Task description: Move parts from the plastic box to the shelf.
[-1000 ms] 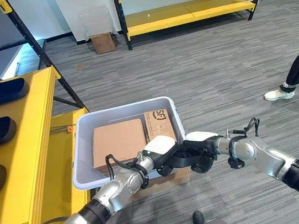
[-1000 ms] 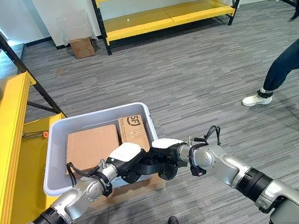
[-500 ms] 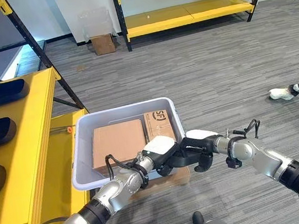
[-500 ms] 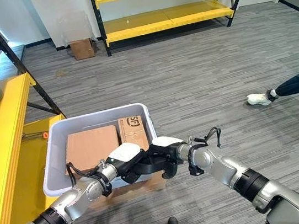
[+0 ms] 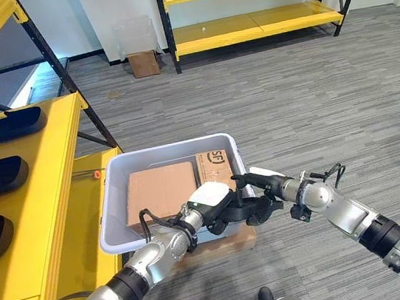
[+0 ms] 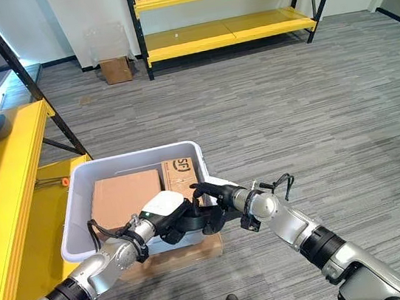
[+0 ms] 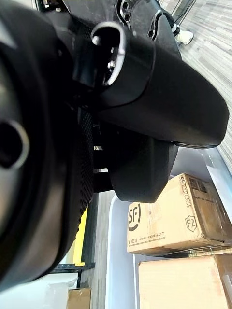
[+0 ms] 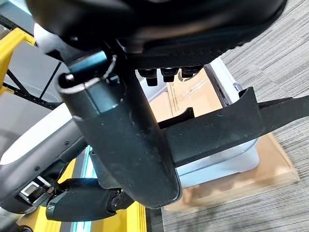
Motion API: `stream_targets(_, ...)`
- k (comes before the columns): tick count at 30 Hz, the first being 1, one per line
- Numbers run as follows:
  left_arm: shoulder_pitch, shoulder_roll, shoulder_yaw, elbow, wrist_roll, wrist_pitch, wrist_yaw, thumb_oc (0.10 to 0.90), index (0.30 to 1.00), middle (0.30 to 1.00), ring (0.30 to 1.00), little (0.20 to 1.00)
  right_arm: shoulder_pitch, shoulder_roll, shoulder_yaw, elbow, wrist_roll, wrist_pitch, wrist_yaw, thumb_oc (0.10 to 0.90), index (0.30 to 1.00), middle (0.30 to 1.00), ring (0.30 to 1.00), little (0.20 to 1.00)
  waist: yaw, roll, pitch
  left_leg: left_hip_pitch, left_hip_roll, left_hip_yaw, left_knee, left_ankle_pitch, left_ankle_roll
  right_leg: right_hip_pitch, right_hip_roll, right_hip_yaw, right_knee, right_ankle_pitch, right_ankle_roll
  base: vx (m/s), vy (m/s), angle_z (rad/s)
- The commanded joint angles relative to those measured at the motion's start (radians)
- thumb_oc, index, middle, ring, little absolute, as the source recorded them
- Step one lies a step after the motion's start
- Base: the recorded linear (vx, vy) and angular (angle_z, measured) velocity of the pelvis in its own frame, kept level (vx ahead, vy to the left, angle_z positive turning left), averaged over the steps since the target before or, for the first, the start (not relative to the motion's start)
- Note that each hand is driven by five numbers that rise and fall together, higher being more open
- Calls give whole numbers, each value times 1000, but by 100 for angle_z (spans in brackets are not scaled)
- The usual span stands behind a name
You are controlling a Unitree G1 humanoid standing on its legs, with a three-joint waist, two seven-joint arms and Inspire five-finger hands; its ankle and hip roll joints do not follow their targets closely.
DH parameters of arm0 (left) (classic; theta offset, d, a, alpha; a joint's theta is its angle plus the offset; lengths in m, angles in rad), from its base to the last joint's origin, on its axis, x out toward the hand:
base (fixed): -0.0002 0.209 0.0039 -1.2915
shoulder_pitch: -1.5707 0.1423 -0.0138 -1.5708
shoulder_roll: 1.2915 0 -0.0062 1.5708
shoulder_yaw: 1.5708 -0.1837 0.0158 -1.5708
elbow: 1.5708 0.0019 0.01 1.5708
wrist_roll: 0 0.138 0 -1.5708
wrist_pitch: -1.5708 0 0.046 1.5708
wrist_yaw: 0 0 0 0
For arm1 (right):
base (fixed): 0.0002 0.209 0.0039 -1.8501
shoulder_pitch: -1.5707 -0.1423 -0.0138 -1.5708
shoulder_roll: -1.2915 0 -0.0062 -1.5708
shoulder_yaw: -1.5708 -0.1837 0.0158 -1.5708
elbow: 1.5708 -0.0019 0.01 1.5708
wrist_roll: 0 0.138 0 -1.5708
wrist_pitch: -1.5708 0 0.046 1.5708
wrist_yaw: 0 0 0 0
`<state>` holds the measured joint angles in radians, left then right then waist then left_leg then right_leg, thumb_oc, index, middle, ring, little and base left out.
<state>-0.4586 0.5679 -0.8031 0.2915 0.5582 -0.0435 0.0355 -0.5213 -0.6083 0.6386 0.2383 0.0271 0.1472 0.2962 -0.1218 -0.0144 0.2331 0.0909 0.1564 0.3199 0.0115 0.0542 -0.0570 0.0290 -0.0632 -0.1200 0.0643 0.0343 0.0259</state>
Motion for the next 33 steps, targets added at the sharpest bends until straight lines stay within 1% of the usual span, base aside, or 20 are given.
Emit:
stream_targets(1,-63,-98,34,16,29,-66,108,400,300,300,300,300,-76,41,-143,-203,102,-55,-45,900,1000,1000,1000,1000,5,9,-104,-82,93,-121,-22,6,-53,54,-66,-45,110,-184,38,0,0,0)
stream_targets(2,-60,-95,40,18,32,-68,112,400,300,300,300,300,-70,35,-156,-227,114,-39,-49,900,1000,1000,1000,1000,3,9,-103,-81,93,-120,-22,5,-54,54,-65,-43,110,-183,38,-32,11,0)
stream_targets(3,-48,-88,58,25,41,-68,125,400,300,300,300,300,-52,21,-199,-288,169,0,-68,900,1000,1000,1000,1000,-4,8,-102,-77,94,-114,-23,4,-54,54,-64,-39,109,-182,38,0,0,0)
stream_targets(4,-44,-87,63,26,43,-69,127,400,300,300,300,300,-46,18,-211,-304,181,11,-70,900,1000,1000,1000,1000,-5,8,-102,-76,94,-113,-23,3,-55,54,-64,-38,109,-182,39,-41,9,-1)
stream_targets(5,-29,-77,84,27,50,-63,144,400,300,300,300,300,-27,6,-259,-346,246,48,-83,900,1000,1000,1000,1000,-11,7,-101,-73,95,-108,-23,1,-54,55,-62,-33,108,-182,38,-32,3,-1)
stream_targets(8,-4,-60,126,22,50,-47,172,400,300,300,300,300,17,-16,-343,-425,342,91,-88,900,1000,1000,1000,1000,-21,6,-99,-70,98,-98,-20,-1,-54,54,-59,-22,109,-182,36,-23,-3,0)
stream_targets(9,13,-48,164,13,44,-46,188,400,300,300,300,300,59,-29,-414,-465,429,75,-102,900,1000,1000,1000,1000,-28,6,-98,-69,101,-90,-18,-2,-53,54,-58,-16,109,-180,36,-34,-14,-2)
stream_targets(10,16,-45,168,11,44,-46,188,400,300,300,300,300,69,-32,-426,-474,438,76,-102,900,1000,1000,1000,1000,-28,6,-98,-68,102,-89,-18,-2,-53,54,-58,-15,108,-180,36,-34,-25,0)
stream_targets(13,42,-16,242,-4,33,-37,207,400,300,300,300,300,151,-47,-574,-546,609,29,-132,900,1000,1000,1000,1000,-45,6,-100,-63,109,-74,-16,-5,-53,52,-55,-2,107,-178,37,-12,-13,0)
stream_targets(16,44,-11,267,-1,12,-20,223,400,300,300,300,300,184,-40,-647,-575,678,15,-137,900,1000,1000,1000,1000,-55,8,-100,-61,113,-68,-15,-7,-54,51,-53,4,107,-177,37,-8,-4,-6)
stream_targets(17,47,-12,297,2,5,-11,228,400,300,300,300,300,207,-37,-705,-603,716,18,-123,900,1000,1000,1000,1000,-66,11,-99,-58,116,-62,-15,-8,-54,49,-51,10,108,-177,36,-9,0,-15)
stream_targets(18,47,-13,298,2,4,-10,229,400,300,300,300,300,212,-37,-711,-608,720,21,-123,900,1000,1000,1000,1000,-65,11,-99,-57,116,-61,-15,-8,-54,49,-51,11,109,-177,36,-8,6,-16)
stream_targets(21,49,-18,325,10,-1,4,245,400,300,300,300,300,246,-24,-775,-645,775,-18,-124,900,1000,1000,1000,1000,-80,15,-100,-53,120,-50,-16,-8,-52,48,-48,24,110,-177,33,-11,6,-8)
stream_targets(22,52,-20,338,12,-1,12,261,400,300,300,300,300,268,-12,-819,-668,815,-67,-133,900,1000,1000,1000,1000,-90,16,-100,-51,123,-43,-16,-7,-53,44,-46,31,113,-175,34,-19,-1,-7)
stream_targets(25,46,-23,353,19,-6,15,283,400,300,300,300,300,293,18,-884,-682,834,-132,-199,900,1000,1000,1000,1000,-101,21,-99,-50,127,-33,-12,-11,-52,38,-46,37,117,-175,33,-21,-2,-17)
stream_targets(26,43,-27,364,18,-17,28,300,400,300,300,300,300,317,50,-918,-685,855,-129,-230,900,1000,1000,1000,1000,-108,26,-98,-49,129,-29,-9,-15,-51,35,-47,40,122,-176,34,-31,-5,-18)
stream_targets(28,34,-26,389,-19,-27,54,322,400,300,300,300,300,355,85,-940,-667,792,-96,-308,900,1000,1000,1000,1000,-115,34,-95,-49,127,-26,-4,-20,-47,29,-48,46,129,-180,34,-52,-7,-8)
stream_targets(29,27,-17,414,-67,-41,80,339,400,300,300,300,300,400,100,-933,-644,822,-64,-330,900,1000,1000,1000,1000,-123,38,-89,-43,120,-26,-5,-24,-45,29,-51,52,136,-187,34,-80,-13,-12)
stream_targets(31,26,-3,456,-128,-49,97,338,400,300,300,300,300,446,123,-915,-608,785,-44,-356,900,1000,1000,1000,1000,-123,45,-84,-49,122,-28,-7,-17,-43,21,-47,52,142,-189,29,-95,-38,-19)
stream_targets(33,39,25,513,-220,-72,91,339,400,300,300,300,300,503,148,-864,-538,760,-40,-345,900,1000,1000,1000,1000,-118,51,-72,-62,122,-48,-5,-5,-44,14,-41,47,166,-207,16,-137,-119,-13)
